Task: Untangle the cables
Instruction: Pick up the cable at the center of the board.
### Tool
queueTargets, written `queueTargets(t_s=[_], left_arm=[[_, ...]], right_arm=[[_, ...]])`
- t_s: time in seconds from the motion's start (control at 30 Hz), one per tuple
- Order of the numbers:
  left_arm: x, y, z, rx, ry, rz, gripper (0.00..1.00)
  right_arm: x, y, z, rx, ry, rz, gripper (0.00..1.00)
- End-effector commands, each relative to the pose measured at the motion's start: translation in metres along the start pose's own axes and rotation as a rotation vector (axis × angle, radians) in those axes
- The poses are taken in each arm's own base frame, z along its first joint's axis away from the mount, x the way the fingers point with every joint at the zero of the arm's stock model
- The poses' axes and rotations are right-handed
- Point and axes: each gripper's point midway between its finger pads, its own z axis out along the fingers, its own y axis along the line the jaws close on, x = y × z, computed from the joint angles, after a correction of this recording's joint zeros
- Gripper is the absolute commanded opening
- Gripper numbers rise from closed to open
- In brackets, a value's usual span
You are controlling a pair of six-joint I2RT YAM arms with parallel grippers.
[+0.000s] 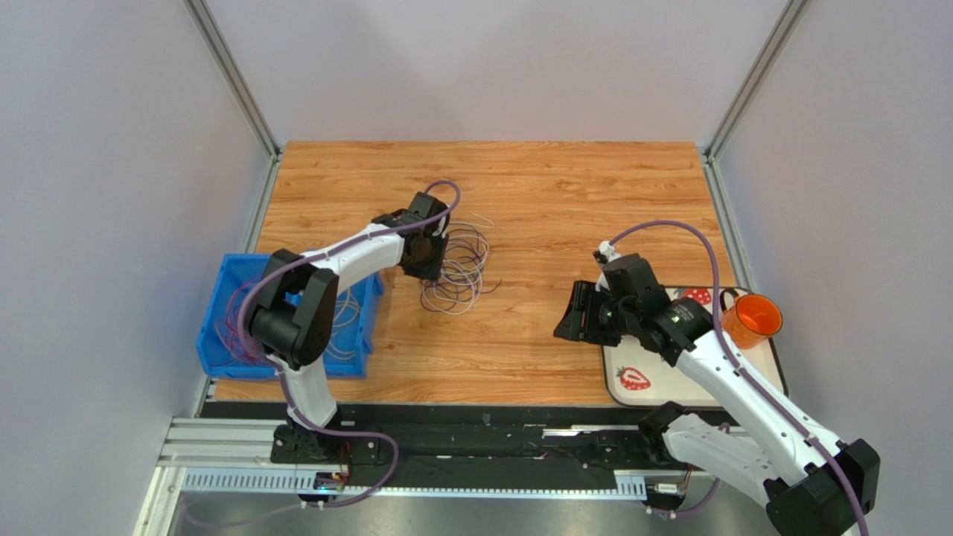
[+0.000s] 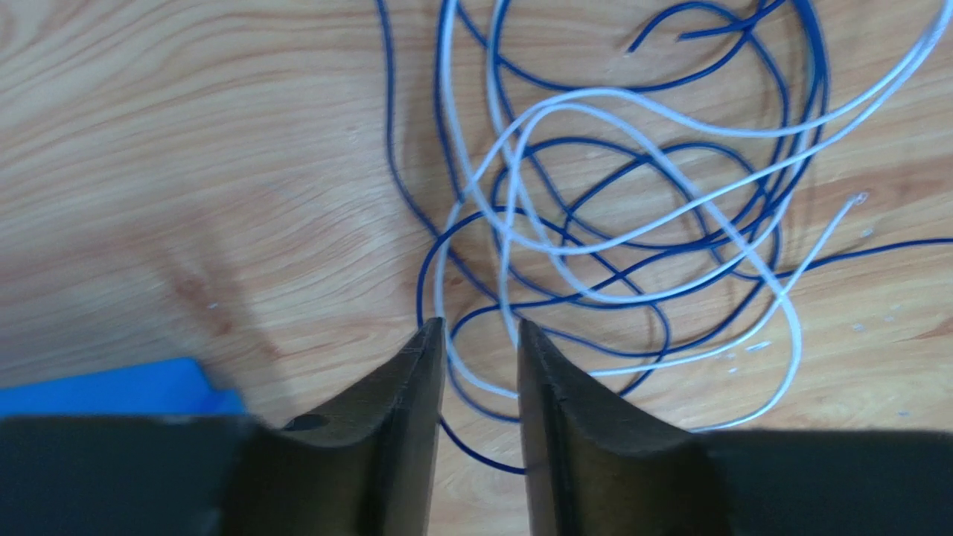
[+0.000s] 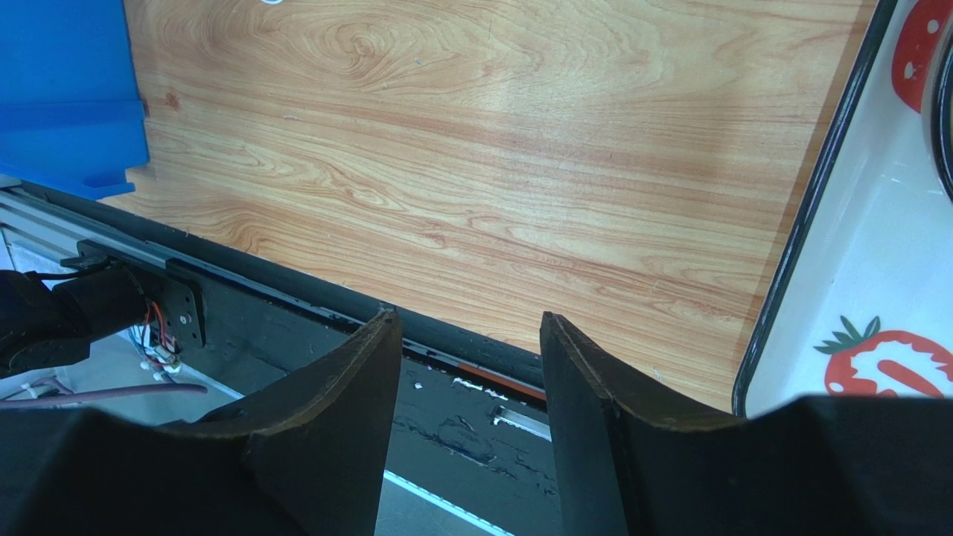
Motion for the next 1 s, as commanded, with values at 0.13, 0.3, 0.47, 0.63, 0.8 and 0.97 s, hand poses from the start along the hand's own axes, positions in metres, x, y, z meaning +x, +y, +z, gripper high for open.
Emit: queueTargets(t_s=[0.13,0.3,0.47,0.63,0.8,0.97], left_arm=[[-0.023,0.008,-0.046,-0.063,-0.176,-0.235,0.65],[-0.018,0.008,-0.037,-0.092,-0.129,-0.229,0.63],[-0.011,0.013,-0.034,-0.138,-0.111,-0.254,0.61],[-0.007,0.022,-0.028,-0.203,-0.078,-0.269,0.61],[0.004,0.024,-0.02,-0.237,-0.027,-0.29,0.54],[0.011,0.027,-0.018,-0.26,0.001,-0.309,0.46]], right_arm=[[-0.008,0.009,-0.003,-0.039,-0.033,0.001,0.52],[-0.008,0.009,-0.005,-0.037,-0.038,-0.003,0.53],[-0.006,0.008,-0.006,-0.039,-0.04,0.001,0.53],[-0.007,0.009,-0.007,-0.041,-0.043,0.001,0.53],[-0.007,0.008,-0.008,-0.036,-0.042,-0.005,0.53],[-0.006,0.007,-0.009,-0.032,-0.042,-0.002,0.53]])
